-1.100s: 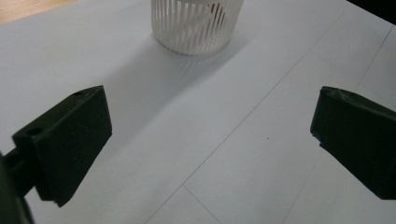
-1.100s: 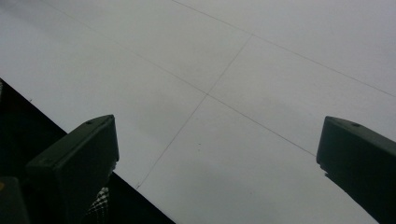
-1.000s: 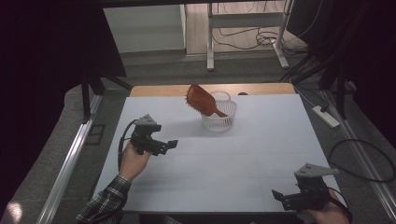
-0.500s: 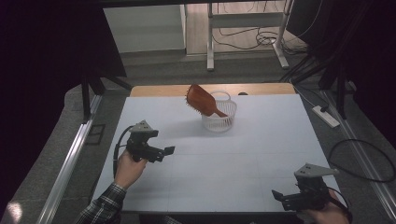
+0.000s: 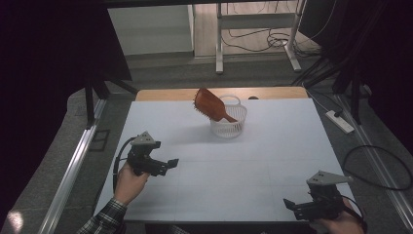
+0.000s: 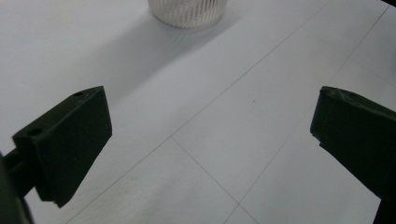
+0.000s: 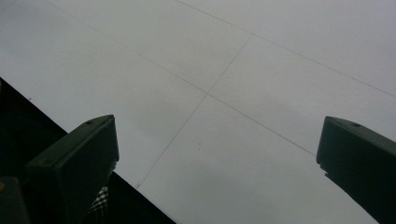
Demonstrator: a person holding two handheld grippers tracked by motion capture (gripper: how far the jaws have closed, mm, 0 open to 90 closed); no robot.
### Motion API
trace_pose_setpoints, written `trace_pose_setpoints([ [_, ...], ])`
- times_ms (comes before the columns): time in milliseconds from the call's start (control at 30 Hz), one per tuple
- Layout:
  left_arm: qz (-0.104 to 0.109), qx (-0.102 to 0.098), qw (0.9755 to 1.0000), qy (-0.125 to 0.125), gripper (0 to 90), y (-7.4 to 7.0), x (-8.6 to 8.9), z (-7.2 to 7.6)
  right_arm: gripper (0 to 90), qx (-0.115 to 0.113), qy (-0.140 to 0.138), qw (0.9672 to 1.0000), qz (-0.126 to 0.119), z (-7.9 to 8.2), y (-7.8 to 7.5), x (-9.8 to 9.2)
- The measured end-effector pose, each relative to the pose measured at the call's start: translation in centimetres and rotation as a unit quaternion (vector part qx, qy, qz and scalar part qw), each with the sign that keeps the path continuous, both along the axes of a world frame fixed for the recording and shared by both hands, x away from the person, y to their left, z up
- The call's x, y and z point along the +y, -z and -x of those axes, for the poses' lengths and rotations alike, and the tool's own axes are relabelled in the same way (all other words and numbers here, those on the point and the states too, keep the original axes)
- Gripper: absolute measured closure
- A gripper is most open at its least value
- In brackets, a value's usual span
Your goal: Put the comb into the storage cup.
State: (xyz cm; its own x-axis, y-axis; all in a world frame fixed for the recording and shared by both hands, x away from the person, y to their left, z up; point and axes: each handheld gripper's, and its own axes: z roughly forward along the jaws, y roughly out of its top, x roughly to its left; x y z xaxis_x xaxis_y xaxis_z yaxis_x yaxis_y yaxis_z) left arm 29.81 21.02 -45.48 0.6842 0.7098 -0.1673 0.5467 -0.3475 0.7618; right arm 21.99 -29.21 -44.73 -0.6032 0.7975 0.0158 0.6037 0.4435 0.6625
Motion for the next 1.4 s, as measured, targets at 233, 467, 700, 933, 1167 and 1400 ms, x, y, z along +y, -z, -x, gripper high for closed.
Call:
trace_pose_setpoints([
  [233, -0.004, 0.0, 1.0, -0.005, 0.0, 0.0, 0.4, 0.4, 0.0, 0.0, -0.001, 1.0, 0.001, 0.0, 0.0, 0.0],
  [467, -0.004, -0.004, 1.0, -0.007, 0.0, -0.1, 0.7, 1.1, 0.0, 0.0, -0.001, 1.0, 0.002, 0.0, 0.0, 0.0],
  [700, -0.002, -0.004, 0.9999, -0.009, 0.0, 0.0, 1.0, 1.6, 0.0, 0.001, -0.001, 1.0, 0.002, 0.0, 0.0, 0.1],
  [933, -0.001, -0.004, 0.9999, -0.014, 0.0, 0.2, 1.5, 2.3, 0.0, 0.001, -0.001, 1.0, 0.002, 0.0, 0.0, 0.1],
  [1167, -0.003, -0.002, 0.9998, -0.017, 0.0, 0.3, 1.9, 3.0, 0.0, 0.001, -0.001, 1.0, 0.003, 0.0, 0.0, 0.1],
  [1400, -0.01, -0.003, 0.9996, -0.025, 0.0, 0.4, 2.2, 3.8, 0.0, 0.001, -0.001, 1.0, 0.004, 0.0, 0.0, 0.1],
])
